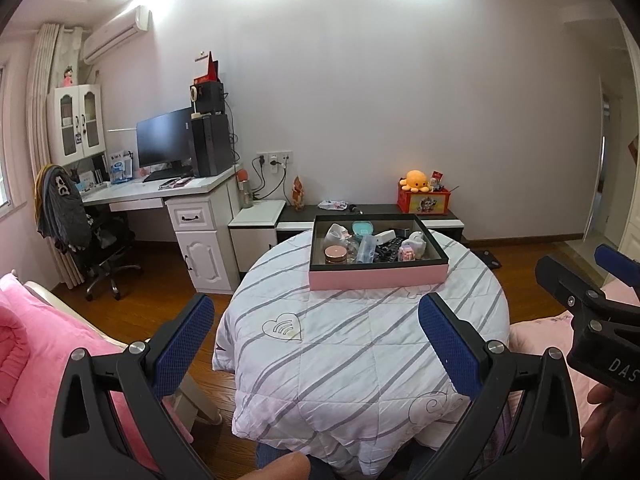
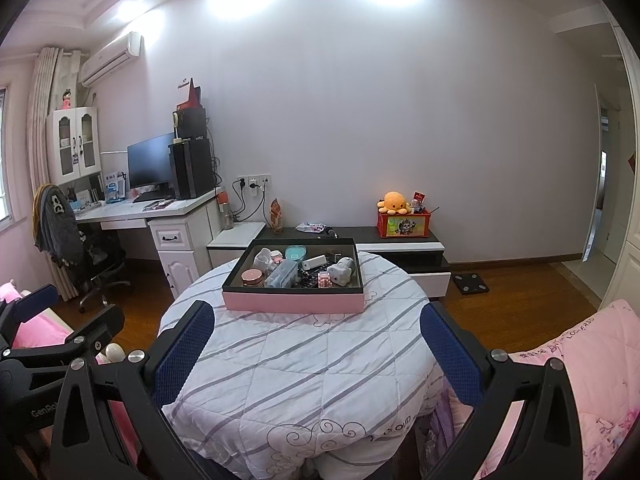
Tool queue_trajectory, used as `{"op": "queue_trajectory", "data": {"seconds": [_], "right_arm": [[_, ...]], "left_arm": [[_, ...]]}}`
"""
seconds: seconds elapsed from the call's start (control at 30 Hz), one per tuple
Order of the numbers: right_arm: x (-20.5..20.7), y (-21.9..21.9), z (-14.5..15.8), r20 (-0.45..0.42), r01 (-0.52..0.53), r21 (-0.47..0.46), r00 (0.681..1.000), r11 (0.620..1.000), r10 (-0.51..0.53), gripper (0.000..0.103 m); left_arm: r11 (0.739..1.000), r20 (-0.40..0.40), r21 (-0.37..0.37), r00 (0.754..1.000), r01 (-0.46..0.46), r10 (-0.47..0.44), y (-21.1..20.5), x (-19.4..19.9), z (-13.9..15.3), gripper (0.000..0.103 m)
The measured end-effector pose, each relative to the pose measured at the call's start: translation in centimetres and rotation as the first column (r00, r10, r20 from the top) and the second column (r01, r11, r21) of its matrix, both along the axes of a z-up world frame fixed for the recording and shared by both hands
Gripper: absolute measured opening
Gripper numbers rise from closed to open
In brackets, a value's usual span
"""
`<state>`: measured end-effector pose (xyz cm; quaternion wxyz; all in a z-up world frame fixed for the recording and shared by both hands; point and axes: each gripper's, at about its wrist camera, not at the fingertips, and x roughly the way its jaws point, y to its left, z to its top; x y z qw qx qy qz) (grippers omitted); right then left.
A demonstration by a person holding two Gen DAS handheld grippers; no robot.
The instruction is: Organize rigid objects
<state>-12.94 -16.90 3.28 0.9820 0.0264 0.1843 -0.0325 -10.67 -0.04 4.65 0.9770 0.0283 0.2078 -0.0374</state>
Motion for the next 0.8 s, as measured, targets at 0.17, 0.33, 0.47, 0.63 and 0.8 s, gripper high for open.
{"op": "queue_trajectory", "data": {"seconds": [0.17, 0.33, 0.47, 0.63, 0.8], "right_arm": [[0.01, 0.01, 0.0, 0.0, 0.0, -0.001, 1.0, 1.0, 0.0, 0.103], [0.0, 0.03, 0.01, 0.0, -0.001, -0.002, 1.0, 1.0, 0.001, 0.103], [0.05, 0.04, -0.17, -0.002, -0.003, -0.003, 1.0, 1.0, 0.003, 0.103], [0.07, 0.02, -0.21, -0.003, -0.003, -0.003, 1.0, 1.0, 0.003, 0.103], [0.07, 0.02, -0.21, -0.003, -0.003, -0.004, 1.0, 1.0, 0.003, 0.103]], "left_arm": [[1.0, -0.004, -0.004, 1.0, -0.001, 0.001, 0.33, -0.02, 0.01, 0.103], [1.0, -0.006, -0.003, 1.0, 0.003, -0.003, 0.46, -0.02, 0.1, 0.103], [1.0, -0.007, -0.003, 1.0, 0.003, -0.003, 0.44, -0.01, 0.11, 0.103], [1.0, -0.009, -0.004, 1.0, 0.004, -0.004, 0.49, -0.03, 0.01, 0.103], [1.0, 0.003, 0.01, 1.0, 0.006, -0.006, 0.34, -0.19, -0.23, 0.103]]}}
